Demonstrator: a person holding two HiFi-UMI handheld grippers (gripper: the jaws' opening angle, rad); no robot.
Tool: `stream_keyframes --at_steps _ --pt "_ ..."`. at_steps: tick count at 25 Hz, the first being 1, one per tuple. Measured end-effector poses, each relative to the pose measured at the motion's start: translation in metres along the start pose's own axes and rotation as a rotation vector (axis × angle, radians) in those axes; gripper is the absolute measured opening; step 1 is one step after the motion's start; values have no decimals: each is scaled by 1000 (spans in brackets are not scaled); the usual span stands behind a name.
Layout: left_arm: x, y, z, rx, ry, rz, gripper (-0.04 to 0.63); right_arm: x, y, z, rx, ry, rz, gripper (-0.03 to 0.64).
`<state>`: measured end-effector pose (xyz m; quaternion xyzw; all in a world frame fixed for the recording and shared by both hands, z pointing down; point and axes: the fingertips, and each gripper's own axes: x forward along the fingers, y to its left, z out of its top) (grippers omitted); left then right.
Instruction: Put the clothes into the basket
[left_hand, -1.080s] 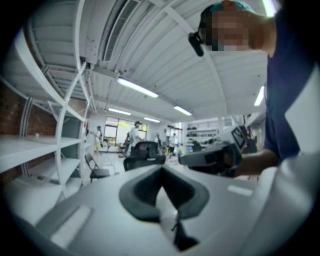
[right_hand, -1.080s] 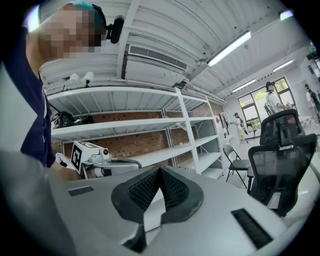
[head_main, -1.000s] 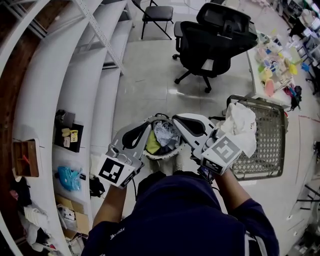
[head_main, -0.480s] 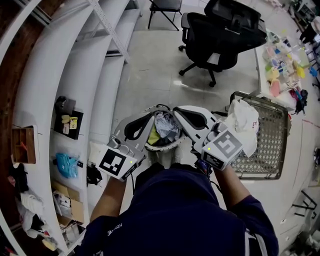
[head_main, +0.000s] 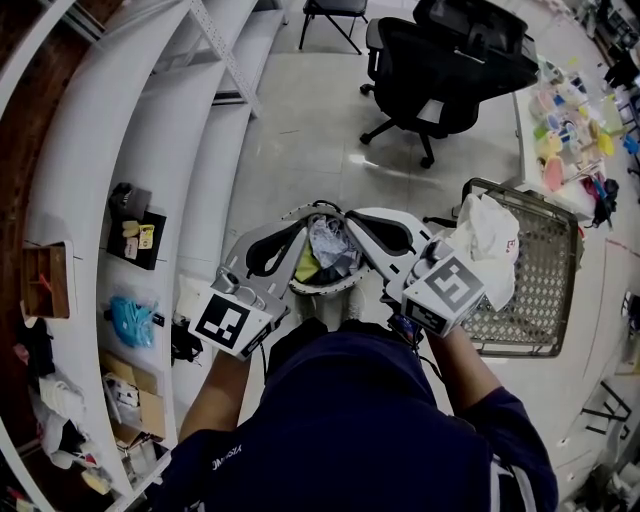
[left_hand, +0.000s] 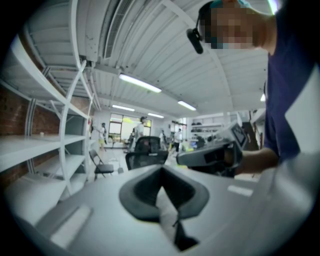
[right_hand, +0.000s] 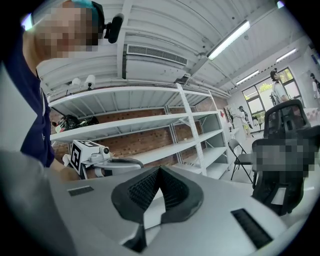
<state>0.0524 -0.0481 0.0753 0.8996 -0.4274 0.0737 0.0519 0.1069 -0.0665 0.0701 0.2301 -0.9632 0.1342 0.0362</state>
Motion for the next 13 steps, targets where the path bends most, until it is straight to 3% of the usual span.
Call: stream_keyframes --at_steps 9,13 --pt "-3 -6 -8 -2 12 -8 3 -2 -2 -7 17 19 -12 8" --pt "-2 -9 -13 -2 27 -7 3 -6 -5 -9 3 -12 23 8"
